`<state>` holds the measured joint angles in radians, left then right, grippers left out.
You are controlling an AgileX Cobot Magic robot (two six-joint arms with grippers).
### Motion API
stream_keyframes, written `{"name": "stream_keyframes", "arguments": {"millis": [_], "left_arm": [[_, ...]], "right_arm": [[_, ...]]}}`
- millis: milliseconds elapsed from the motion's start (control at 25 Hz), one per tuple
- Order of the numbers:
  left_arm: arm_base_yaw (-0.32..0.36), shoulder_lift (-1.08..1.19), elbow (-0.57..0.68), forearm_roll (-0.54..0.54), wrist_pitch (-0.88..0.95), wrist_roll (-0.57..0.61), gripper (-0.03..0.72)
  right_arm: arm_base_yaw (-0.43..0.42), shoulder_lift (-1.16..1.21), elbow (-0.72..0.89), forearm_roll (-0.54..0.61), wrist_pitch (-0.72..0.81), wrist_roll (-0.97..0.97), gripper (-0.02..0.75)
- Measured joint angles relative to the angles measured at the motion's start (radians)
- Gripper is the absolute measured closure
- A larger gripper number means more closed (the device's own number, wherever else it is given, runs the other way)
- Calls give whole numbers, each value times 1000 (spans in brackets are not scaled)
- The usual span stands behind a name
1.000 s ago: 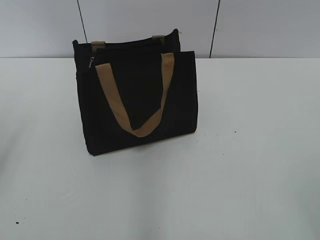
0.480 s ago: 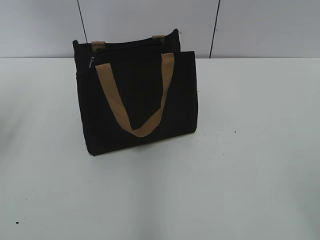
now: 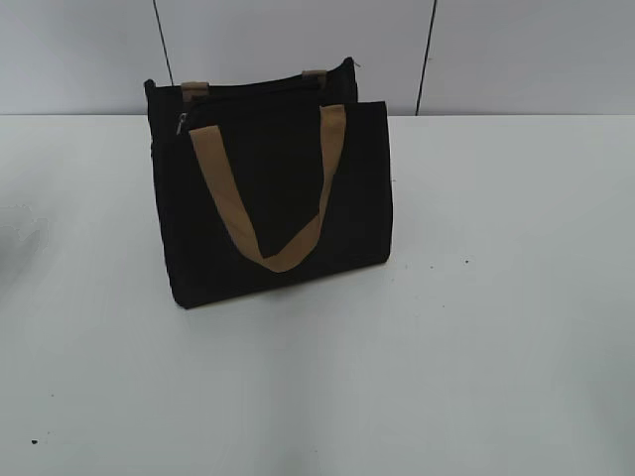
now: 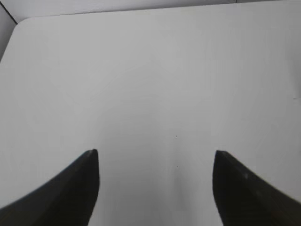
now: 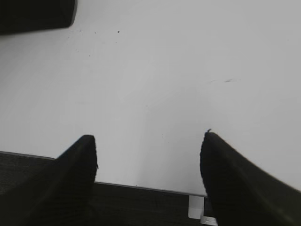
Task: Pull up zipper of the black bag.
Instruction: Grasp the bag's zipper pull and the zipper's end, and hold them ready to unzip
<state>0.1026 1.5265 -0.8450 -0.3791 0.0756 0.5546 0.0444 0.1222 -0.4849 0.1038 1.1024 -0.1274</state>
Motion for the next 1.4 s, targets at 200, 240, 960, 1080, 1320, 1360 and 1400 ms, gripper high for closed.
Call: {"name": "stream_keyframes", "arguments": {"millis": [200,240,960,1080,1320,1360,1400], "left_arm": [[0,70,-82,-1,23,0,120],[0,85,-109,-6,41,0,129],[66,379,-470,-801,857,954,185],[57,379,-447,-829,858,1023,185],[54,379,-284,-911,858,1203,185],[54,379,-259,-949,858,1253,185],[54,379,-237,-983,858,1300,185]], "right_arm": [[0,0,0,0,0,0,213],[0,0,0,0,0,0,213],[0,0,0,0,0,0,213],[0,0,0,0,0,0,213],[0,0,0,2,0,0,213],[0,0,0,2,0,0,213],[0,0,0,2,0,0,213]]}}
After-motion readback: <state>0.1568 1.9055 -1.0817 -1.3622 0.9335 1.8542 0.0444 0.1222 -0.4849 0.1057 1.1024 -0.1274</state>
